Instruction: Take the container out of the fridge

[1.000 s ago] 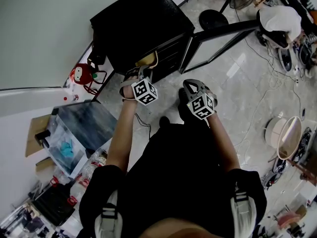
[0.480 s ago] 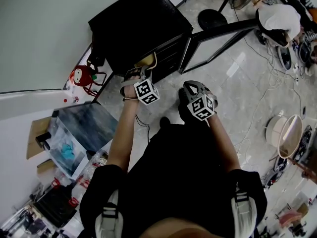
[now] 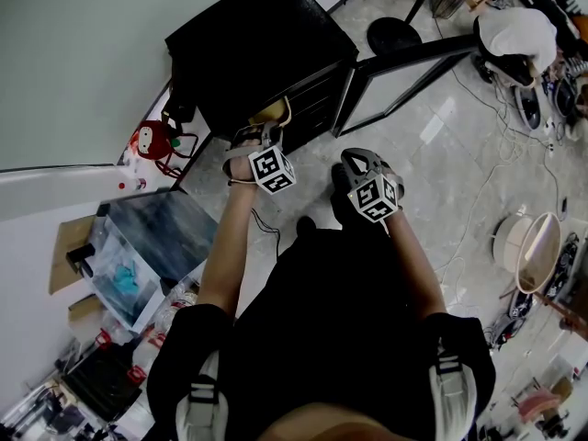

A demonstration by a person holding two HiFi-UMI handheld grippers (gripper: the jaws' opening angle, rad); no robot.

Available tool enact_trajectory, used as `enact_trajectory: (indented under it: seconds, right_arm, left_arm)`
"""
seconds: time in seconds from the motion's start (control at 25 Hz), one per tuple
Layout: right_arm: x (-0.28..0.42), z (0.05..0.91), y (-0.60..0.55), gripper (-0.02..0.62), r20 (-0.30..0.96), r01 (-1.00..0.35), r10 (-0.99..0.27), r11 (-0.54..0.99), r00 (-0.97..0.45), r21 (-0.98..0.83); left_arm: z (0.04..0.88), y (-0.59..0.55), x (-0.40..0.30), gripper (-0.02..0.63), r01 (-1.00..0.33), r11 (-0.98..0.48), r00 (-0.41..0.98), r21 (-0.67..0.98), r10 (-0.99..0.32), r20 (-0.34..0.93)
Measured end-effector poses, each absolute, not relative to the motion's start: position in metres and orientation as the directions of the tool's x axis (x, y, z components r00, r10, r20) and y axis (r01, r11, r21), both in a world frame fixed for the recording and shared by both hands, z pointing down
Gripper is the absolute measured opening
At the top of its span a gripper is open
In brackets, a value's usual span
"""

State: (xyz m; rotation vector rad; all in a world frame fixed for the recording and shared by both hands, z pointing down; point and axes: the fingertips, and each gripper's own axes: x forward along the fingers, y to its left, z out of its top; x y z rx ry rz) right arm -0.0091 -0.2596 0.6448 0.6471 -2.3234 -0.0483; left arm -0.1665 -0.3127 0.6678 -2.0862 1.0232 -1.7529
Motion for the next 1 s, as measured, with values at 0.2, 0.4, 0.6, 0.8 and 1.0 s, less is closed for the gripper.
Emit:
enact_trajectory:
  seconds: [0.2,0.4,0.6,0.8,1.0]
  right_arm:
    - [-0.007,0.643,-0.255,-0.002,0.631,-0.440,-0.468,0.872,-0.619,0.216]
    - [-0.005,0.640,-0.251,-0.002,0.625,-0.444,-0.477,0.868,-0.618,0.223]
    - [-0.003,0.638,-0.245,-0.002,0.621,-0.449,-0.485,0.864,-0.616,0.229]
    - [0.000,0.636,-0.239,-0.002,0.617,-0.461,-0.498,0.856,-0.609,0.236]
    - [0.007,0.632,-0.235,-0.002,0.606,-0.492,-0.527,0.836,-0.595,0.243]
  left_arm:
    - [0.669,-0.303,-0.161,0.046,-0.356,-0.743,0.058,-0.567,-0.623,0.780]
    - [0.666,-0.299,-0.155,0.046,-0.352,-0.747,0.069,-0.564,-0.622,0.780]
    - [0.665,-0.291,-0.149,0.046,-0.343,-0.752,0.082,-0.563,-0.621,0.780]
    - [0.662,-0.284,-0.142,0.046,-0.330,-0.758,0.095,-0.563,-0.620,0.779]
    - [0.659,-0.274,-0.136,0.046,-0.315,-0.763,0.111,-0.564,-0.620,0.777]
